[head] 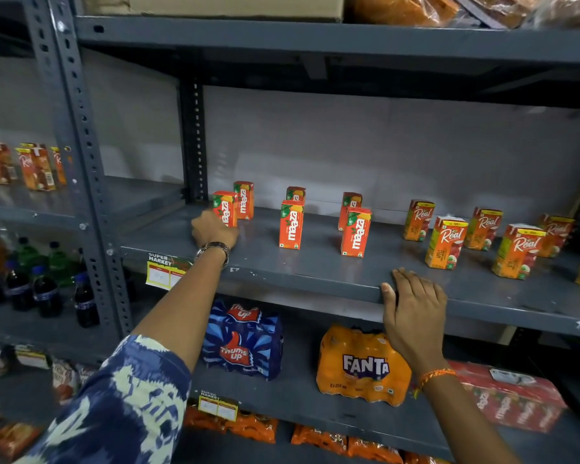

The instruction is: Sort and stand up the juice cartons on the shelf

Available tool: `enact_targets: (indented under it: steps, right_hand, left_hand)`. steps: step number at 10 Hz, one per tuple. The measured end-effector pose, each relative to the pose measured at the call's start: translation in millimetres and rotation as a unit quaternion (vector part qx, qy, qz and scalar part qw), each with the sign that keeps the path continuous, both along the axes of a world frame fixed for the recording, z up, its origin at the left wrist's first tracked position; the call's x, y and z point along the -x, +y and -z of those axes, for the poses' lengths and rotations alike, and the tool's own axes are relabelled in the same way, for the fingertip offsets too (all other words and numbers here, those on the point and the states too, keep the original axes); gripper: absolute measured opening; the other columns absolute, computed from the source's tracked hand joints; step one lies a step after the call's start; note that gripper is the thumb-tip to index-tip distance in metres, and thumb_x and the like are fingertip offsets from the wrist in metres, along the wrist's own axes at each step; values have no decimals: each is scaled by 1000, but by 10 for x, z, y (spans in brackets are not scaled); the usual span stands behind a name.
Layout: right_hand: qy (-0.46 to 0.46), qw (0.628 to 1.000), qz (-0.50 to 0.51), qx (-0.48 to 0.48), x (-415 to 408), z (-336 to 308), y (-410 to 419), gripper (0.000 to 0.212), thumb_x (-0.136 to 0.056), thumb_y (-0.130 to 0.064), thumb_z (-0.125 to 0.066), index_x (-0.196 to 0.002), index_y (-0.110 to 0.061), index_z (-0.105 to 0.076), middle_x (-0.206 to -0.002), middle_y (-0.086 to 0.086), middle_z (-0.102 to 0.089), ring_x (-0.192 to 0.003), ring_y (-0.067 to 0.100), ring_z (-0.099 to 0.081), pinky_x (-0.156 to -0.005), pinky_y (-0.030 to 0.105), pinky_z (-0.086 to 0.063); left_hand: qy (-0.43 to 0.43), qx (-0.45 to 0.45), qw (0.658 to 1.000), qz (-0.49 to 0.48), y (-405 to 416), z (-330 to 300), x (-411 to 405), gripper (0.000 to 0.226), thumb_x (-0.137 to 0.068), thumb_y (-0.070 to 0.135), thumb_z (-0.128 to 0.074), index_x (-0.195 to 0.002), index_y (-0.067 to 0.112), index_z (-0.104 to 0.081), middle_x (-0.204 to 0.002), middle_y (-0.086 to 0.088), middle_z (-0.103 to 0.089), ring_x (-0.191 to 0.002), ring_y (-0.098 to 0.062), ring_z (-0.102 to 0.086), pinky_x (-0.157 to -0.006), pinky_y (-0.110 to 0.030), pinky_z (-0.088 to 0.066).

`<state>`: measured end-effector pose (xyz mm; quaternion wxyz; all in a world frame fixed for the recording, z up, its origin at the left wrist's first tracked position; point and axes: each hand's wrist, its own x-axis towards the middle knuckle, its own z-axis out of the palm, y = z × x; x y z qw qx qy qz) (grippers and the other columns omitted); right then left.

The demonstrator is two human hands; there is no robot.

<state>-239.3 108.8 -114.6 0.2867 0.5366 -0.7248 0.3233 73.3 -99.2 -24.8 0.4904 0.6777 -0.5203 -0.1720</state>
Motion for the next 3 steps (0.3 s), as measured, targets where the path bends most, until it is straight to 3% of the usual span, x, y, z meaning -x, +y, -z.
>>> enact_targets:
  steps: [2, 3]
  right_hand:
    - [-4, 1000, -1, -19, 6, -17, 43, 58, -101, -48, -27, -126, -10, -64, -130, 10, -66, -122, 28, -57, -108, 42, -33]
    - [-56, 998, -27, -29, -17, -83, 96, 64, -100, -52, -24, -133, -10, -60, -138, 10, -61, -129, 27, -53, -112, 43, -32]
  left_hand:
    - [-21, -8, 1000, 19, 4, 9, 2, 53, -66, 32, -88, -108, 4, -70, -106, -17, -72, -97, -30, -69, -75, -36, -54]
    - [4, 32, 999, 21, 67, 32, -10, 78, -59, 38, -91, -121, 4, -60, -119, -17, -65, -109, -32, -63, -87, -41, -54]
